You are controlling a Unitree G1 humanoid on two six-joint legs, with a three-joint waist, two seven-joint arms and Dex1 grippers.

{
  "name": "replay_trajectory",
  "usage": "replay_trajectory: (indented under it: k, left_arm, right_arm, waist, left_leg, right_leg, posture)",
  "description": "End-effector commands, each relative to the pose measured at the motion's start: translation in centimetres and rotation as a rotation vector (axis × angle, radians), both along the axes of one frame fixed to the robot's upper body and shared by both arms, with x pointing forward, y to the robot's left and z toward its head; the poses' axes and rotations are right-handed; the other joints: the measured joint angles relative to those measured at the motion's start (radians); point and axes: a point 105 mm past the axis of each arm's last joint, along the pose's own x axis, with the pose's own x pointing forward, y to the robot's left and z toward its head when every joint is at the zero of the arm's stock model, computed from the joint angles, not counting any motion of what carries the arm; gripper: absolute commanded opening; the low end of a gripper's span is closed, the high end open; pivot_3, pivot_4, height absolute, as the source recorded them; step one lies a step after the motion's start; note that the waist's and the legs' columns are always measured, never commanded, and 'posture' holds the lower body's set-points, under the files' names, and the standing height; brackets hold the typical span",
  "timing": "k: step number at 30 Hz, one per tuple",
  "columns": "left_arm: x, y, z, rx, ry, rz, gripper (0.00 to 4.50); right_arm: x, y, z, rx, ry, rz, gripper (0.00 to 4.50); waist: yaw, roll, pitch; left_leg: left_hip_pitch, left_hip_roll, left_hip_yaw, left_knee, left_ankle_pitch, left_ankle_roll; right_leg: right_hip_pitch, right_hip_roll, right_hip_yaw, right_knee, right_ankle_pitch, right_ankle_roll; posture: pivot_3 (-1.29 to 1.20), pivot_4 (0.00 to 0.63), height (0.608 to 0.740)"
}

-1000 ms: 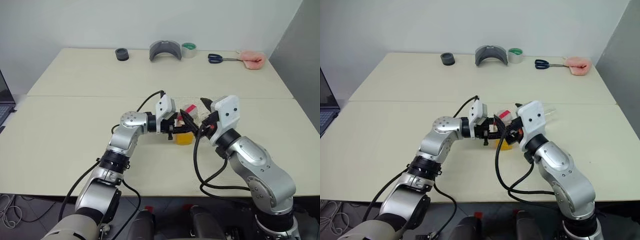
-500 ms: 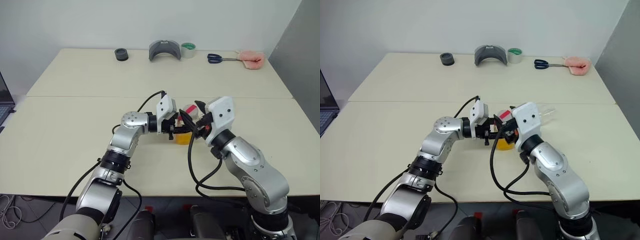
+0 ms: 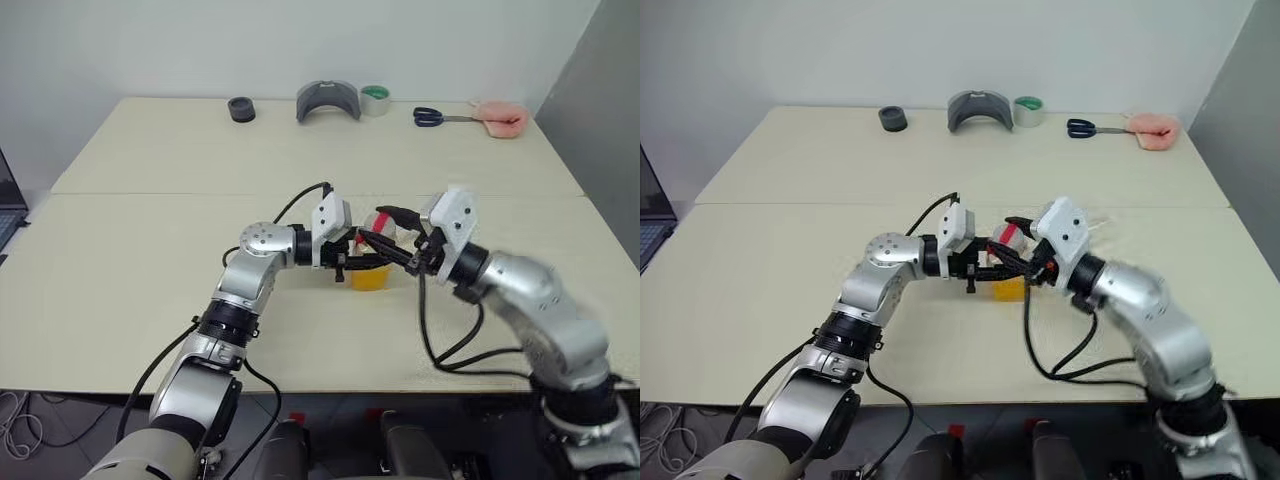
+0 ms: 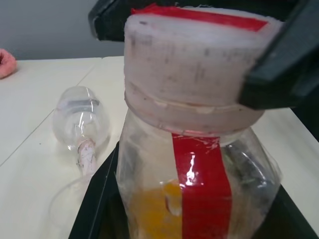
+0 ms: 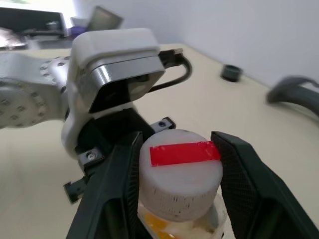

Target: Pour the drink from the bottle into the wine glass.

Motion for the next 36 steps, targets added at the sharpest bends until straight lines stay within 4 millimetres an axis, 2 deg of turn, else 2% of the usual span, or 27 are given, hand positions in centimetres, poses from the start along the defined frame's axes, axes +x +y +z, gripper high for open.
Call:
replay_trajectory:
  k: [1, 4, 8, 11, 17, 20, 25, 29, 36]
  left_arm:
    - [-0.4, -0.5, 2.3, -0.034, -0.088, -0.03, 1.74]
    - [-0.3, -0.4, 2.3, -0.039, -0.088, -0.016, 1.74]
    - [-0.3, -0.2, 2.3, -0.043, -0.081, -0.007, 1.73]
    - [-0.3, -0.2, 2.3, -0.045, -0.077, -0.003, 1.73]
    - [0.0, -0.2, 2.5, -0.061, -0.061, 0.006, 1.73]
    - [0.2, -0.2, 2.6, -0.066, -0.05, 0.008, 1.73]
    - [0.5, -0.2, 2.9, -0.074, -0.028, -0.002, 1.73]
    - [0.6, -0.2, 3.0, -0.072, -0.028, -0.01, 1.73]
    - [0.5, -0.4, 2.9, -0.071, -0.027, -0.018, 1.73]
  right_arm:
    - [0.5, -0.3, 0.0, -0.004, 0.127, 0.147, 1.86]
    - [0.6, -0.6, 0.4, -0.007, 0.15, 0.177, 1.86]
    - [0.7, -1.1, 1.3, 0.018, 0.111, 0.145, 3.19]
    - [0.0, -1.5, 2.0, 0.033, 0.077, 0.109, 4.24]
    - [-2.3, -1.8, 2.4, 0.084, 0.042, 0.028, 4.28]
    - [-2.7, -1.1, 2.5, 0.127, -0.013, -0.046, 4.28]
    - [-1.8, 0.0, 3.1, 0.198, -0.094, -0.167, 4.28]
    - [-1.4, 0.4, 2.5, 0.174, -0.113, -0.192, 4.28]
    - [-0.7, -0.3, 2.6, 0.186, -0.129, -0.249, 4.28]
  waist:
    - [-0.004, 0.0, 0.0]
    - [-0.003, 0.0, 0.0]
    - [-0.001, 0.0, 0.0]
    - [0.0, 0.0, 0.0]
    - [0.003, 0.0, 0.0]
    - [0.0, 0.0, 0.0]
    - [0.0, 0.0, 0.0]
    - [0.001, 0.0, 0.0]
    - [0.001, 0.0, 0.0]
  left_leg:
    - [0.0, 0.0, 0.0, 0.0, 0.0, 0.0]
    - [-0.001, 0.0, -0.001, 0.0, 0.0, 0.0]
    - [-0.002, -0.001, -0.001, 0.001, 0.0, 0.0]
    - [-0.002, -0.001, -0.001, 0.001, 0.0, 0.0]
    - [-0.002, 0.0, -0.001, 0.0, 0.0, 0.0]
    - [-0.002, 0.0, 0.0, 0.001, 0.0, 0.0]
    - [-0.001, 0.0, -0.001, 0.0, 0.0, 0.0]
    - [-0.002, -0.001, -0.001, 0.001, 0.0, 0.0]
    - [-0.001, 0.0, 0.0, 0.0, 0.0, 0.0]
  right_leg:
    - [0.0, 0.0, 0.0, 0.0, 0.0, 0.0]
    - [0.0, 0.0, 0.0, 0.0, 0.0, 0.0]
    - [0.0, -0.002, 0.0, 0.0, 0.0, 0.0]
    - [0.0, -0.002, 0.0, 0.0, 0.0, 0.0]
    - [0.0, -0.002, -0.001, 0.0, 0.0, 0.0]
    - [-0.001, -0.002, 0.0, 0.0, 0.0, 0.0]
    - [-0.001, -0.001, 0.0, 0.0, 0.0, 0.0]
    - [-0.001, -0.001, 0.0, 0.0, 0.0, 0.0]
    - [-0.001, -0.001, 0.0, 0.0, 0.0, 0.0]
  posture:
    - [0.0, 0.15, 0.74]
    - [0.0, 0.15, 0.74]
    - [0.0, 0.15, 0.74]
    - [0.0, 0.15, 0.74]
    - [0.0, 0.15, 0.74]
    - [0.0, 0.15, 0.74]
    - [0.0, 0.15, 0.74]
    - [0.0, 0.15, 0.74]
    - [0.0, 0.15, 0.74]
